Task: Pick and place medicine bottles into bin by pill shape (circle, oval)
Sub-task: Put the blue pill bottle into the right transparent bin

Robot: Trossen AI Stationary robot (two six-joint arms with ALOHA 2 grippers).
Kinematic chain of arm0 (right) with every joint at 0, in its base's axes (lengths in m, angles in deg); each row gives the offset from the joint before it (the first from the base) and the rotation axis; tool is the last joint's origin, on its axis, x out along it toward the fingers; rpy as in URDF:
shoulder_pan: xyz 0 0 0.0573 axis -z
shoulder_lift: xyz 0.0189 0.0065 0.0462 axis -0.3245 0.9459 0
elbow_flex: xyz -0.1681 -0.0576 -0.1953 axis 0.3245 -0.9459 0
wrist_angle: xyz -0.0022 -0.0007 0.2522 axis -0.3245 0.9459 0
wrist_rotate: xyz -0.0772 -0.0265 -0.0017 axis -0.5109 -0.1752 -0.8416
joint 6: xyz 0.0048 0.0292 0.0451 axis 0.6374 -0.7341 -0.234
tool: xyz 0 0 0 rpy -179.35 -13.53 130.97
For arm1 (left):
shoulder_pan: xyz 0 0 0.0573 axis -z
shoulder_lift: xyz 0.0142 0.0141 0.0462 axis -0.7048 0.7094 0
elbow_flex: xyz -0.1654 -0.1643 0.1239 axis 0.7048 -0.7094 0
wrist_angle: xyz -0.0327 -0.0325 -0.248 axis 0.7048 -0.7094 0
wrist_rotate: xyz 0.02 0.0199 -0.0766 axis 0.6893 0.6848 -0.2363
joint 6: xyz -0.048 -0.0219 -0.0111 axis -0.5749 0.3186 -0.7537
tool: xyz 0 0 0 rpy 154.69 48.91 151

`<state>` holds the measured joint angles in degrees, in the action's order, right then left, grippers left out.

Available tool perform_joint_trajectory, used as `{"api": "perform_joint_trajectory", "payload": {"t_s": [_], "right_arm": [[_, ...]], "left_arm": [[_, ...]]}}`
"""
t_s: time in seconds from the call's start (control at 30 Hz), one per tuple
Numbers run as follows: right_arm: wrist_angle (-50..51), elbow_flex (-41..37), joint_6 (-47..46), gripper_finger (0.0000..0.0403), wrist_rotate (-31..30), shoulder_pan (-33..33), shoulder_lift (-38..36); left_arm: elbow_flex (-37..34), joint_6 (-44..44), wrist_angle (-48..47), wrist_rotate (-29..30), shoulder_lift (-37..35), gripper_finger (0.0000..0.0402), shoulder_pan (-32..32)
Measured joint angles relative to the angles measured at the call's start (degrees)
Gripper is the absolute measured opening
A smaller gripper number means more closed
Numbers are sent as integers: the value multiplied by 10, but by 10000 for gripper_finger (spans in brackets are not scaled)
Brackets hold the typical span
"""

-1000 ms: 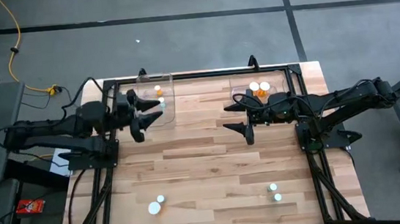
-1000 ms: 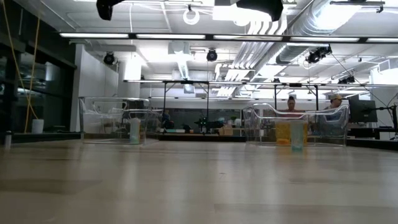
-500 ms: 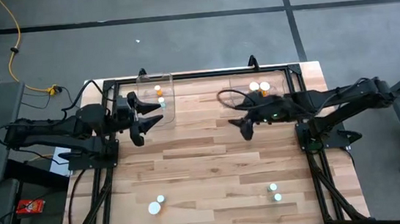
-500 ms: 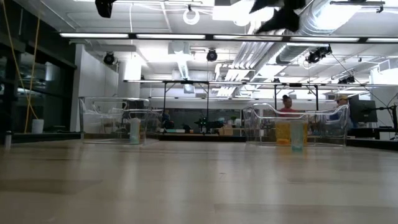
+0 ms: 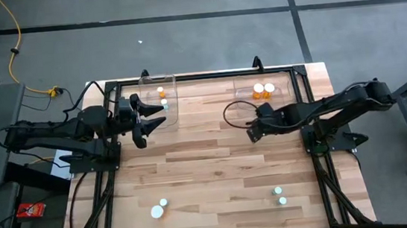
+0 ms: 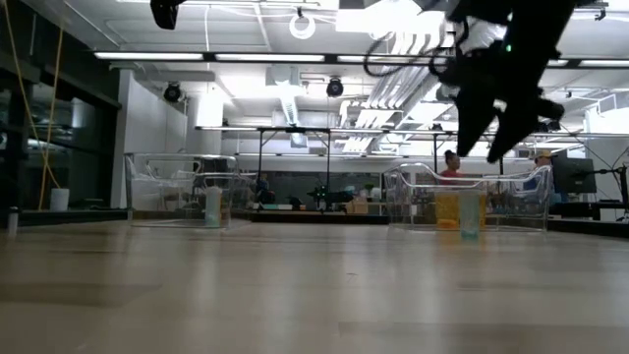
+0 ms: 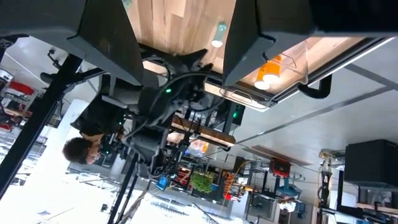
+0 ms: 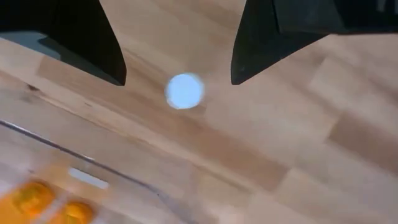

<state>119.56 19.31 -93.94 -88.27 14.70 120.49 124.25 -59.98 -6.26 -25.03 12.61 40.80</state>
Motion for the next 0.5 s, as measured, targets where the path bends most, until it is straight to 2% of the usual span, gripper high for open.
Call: {"api": "perform_joint_trajectory", "payload": {"t_s": [0.13,0.3,0.5], "right_arm": [[-40,-38,-36,282,-5,21,0],[-132,-73,-23,282,21,32,4],[-137,-76,-25,282,26,32,34]], "left_arm": [[0,0,0,0,0,211,0],[0,0,0,0,0,211,0],[0,-1,0,0,0,211,0]]}}
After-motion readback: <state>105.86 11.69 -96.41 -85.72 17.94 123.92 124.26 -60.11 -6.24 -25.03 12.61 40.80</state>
